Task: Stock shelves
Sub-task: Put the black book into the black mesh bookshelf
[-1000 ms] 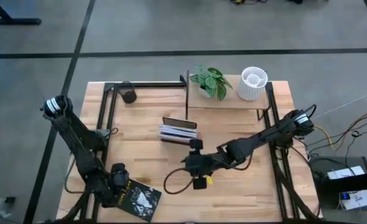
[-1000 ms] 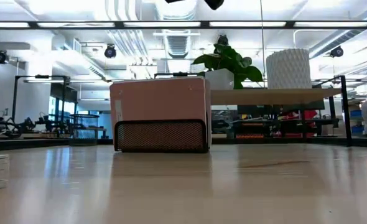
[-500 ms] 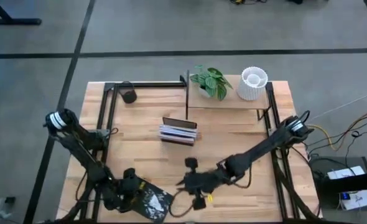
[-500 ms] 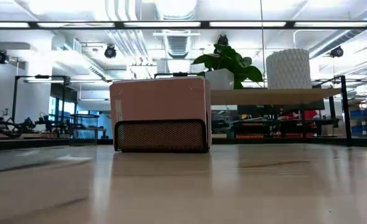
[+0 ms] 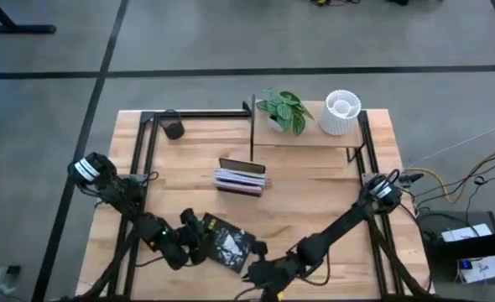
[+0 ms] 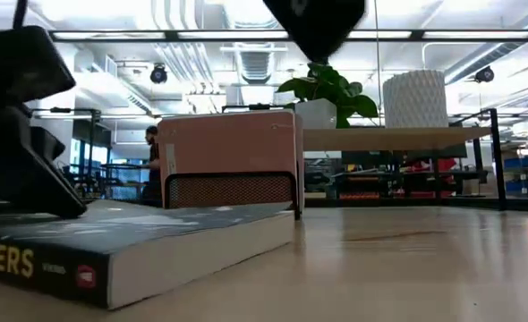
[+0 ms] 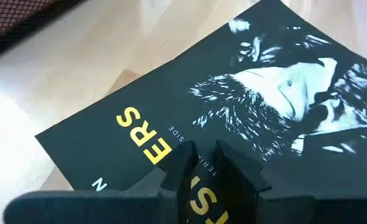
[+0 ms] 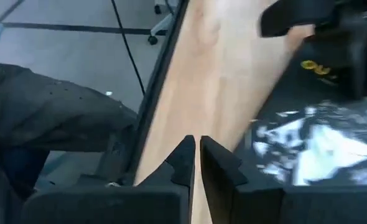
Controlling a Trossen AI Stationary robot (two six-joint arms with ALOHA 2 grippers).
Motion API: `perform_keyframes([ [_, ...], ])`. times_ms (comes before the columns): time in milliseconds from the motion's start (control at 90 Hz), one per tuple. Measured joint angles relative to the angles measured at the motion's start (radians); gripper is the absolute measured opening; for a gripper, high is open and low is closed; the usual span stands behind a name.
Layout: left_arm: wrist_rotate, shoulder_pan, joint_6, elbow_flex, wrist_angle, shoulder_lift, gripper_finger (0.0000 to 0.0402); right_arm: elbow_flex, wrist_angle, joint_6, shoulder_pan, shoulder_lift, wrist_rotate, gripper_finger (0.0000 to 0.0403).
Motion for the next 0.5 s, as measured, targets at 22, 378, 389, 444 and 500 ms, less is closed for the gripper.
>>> perform_keyframes([
  [22,0.000,0.000,0.000,0.000,0.000,0.000,0.0058,0.004,-0.004,0.000,0.008,0.008,0.017,0.0007],
  [378,0.001,-0.001,-0.036,0.000,0.007,0.002,0.0058,0.134,-0.350,0.096,0.090,0.083,0.331,0.0007],
  [389,0.001,0.000,-0.038,0.000,0.007,0.002,0.0058,0.136,-0.368,0.110,0.089,0.083,0.331,0.0007],
  [444,0.001,-0.001,-0.050,0.000,0.007,0.002,0.0058,0.143,-0.465,0.179,0.086,0.083,0.332,0.0007],
  [500,0.001,-0.001,-0.063,0.000,0.008,0.003,0.0058,0.147,-0.571,0.246,0.082,0.083,0.333,0.0012],
])
